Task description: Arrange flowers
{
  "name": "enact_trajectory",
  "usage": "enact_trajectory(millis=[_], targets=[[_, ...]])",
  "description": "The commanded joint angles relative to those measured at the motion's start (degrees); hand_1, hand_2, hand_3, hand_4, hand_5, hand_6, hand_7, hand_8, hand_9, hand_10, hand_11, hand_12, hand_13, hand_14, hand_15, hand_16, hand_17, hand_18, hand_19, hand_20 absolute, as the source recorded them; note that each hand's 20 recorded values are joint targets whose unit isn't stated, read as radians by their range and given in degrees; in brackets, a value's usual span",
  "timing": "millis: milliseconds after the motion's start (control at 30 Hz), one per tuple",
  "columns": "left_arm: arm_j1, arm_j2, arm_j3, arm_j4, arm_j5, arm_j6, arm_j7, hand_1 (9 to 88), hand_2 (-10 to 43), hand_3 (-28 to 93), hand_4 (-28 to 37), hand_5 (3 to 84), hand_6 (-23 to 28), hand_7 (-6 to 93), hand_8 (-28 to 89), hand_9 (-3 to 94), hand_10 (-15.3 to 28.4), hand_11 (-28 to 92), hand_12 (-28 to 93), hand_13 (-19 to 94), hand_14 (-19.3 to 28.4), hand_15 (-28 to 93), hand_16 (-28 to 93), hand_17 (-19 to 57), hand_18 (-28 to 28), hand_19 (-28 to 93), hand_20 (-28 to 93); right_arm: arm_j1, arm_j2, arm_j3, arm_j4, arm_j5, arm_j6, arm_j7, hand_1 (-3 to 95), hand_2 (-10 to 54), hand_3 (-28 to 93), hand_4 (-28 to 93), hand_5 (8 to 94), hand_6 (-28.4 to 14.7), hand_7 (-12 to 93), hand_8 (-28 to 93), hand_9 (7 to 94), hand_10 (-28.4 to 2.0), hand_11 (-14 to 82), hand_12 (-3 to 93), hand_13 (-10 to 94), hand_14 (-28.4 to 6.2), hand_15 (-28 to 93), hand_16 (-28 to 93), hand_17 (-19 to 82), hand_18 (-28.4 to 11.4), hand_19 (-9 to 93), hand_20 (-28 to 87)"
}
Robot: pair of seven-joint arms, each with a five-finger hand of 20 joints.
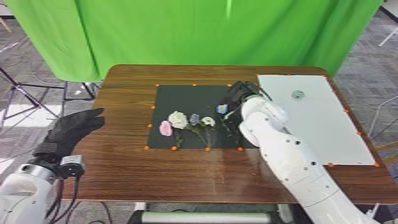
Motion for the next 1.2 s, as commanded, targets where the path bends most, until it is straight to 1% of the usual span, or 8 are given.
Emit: enact_trajectory(millis=[33,267,433,533,633,667,867,1200], targets=[[0.4,-0.36,-0.34,0.0,-0.12,-0.91,-0.53,27.2,3.1,62,-19.8,43.7,2.1,13.0,-8,43.8,14.1,21,12,34,18.3,15,1,0.4,13.1,9,12,0.5,2.4,1.1,-3.9,-1.6,-0.5,-0.9,44.7,-9.5,62,-17,66.1,-1.8,17,-8,73.3,-15.8,19.1,22.5,91,-1.3,64,31,64,-14.0,93,59],[0.8,-0.65,-0.43,-0.14,-0.13,-0.84,-0.71,27.3,3.3,62,-19.9,43.7,2.1,12.9,-8,43.8,14.1,20,12,34,18.3,15,1,0.4,13.1,9,12,1.3,8.9,2.5,-4.9,-10.3,5.8,-2.3,41.5,-9.5,61,-16,63.4,-1.9,16,-8,67.0,-16.7,14.4,21.4,89,-2.3,64,30,61,-15.1,93,59],[1.1,-0.9,-0.43,-0.27,-0.14,-0.83,-1.03,27.4,3.4,62,-20.0,43.7,2.1,12.9,-7,43.8,14.0,21,12,34,18.5,16,1,0.3,13.1,9,12,1.9,12.7,6.0,-2.4,-12.6,2.3,-0.1,37.4,-9.5,62,-15,51.5,-3.2,12,-6,48.8,-18.3,6.4,19.8,83,-3.9,63,28,55,-16.4,93,52],[1.1,-0.94,-0.34,-0.19,-0.16,-1.06,-1.23,27.6,3.6,62,-20.1,43.7,2.2,12.9,-8,43.8,14.0,21,12,34,18.4,16,1,0.5,13.3,10,13,1.8,14.5,7.3,-0.3,-13.3,1.9,0.6,36.0,-9.5,62,-16,44.8,-5.0,9,-4,41.8,-19.9,4.8,19.8,80,-5.1,65,28,53,-17.1,93,50],[1.2,-1.0,-0.4,-0.36,-0.08,-0.8,-1.24,27.7,3.8,62,-20.1,43.8,2.1,12.9,-8,43.7,14.1,21,12,34,18.4,16,1,0.5,13.4,10,13,1.5,15.1,8.7,2.0,-13.7,1.1,1.6,34.8,-9.5,62,-16,42.8,-5.3,9,-4,40.4,-20.1,4.5,19.8,79,-5.4,65,27,52,-17.3,93,49],[0.7,-0.78,-0.12,-0.04,-0.11,-1.03,-1.28,27.8,3.8,62,-20.1,43.8,2.1,12.9,-8,43.8,14.1,21,12,34,18.4,16,1,0.5,13.4,10,13,0.9,15.2,9.4,2.5,-13.8,0.9,2.0,34.6,-9.5,61,-16,42.2,-5.4,8,-4,40.0,-20.2,4.4,19.8,79,-5.6,65,27,52,-17.4,93,49],[0.4,-1.0,0.01,0.18,-0.14,-1.38,-1.29,27.9,4.0,62,-19.9,43.8,2.2,13.0,-8,43.8,14.0,21,12,34,18.4,16,1,0.5,13.5,11,13,-0.4,15.6,10.4,6.3,-13.9,0.5,2.6,35.2,-9.5,60,-17,41.7,-5.2,8,-3,39.6,-20.2,4.4,20.0,78,-6.0,66,26,51,-17.9,93,49],[-0.4,-1.37,0.85,0.59,0.02,-1.13,-0.97,28.0,4.2,62,-19.9,44.0,2.1,13.3,-8,43.9,14.0,21,12,34,18.4,16,1,0.7,13.9,12,14,-0.9,13.6,9.9,8.5,-11.0,3.0,1.2,36.4,-9.5,60,-17,43.8,-4.0,10,-4,43.3,-19.5,5.2,20.1,78,-6.3,67,25,52,-18.3,93,50]])
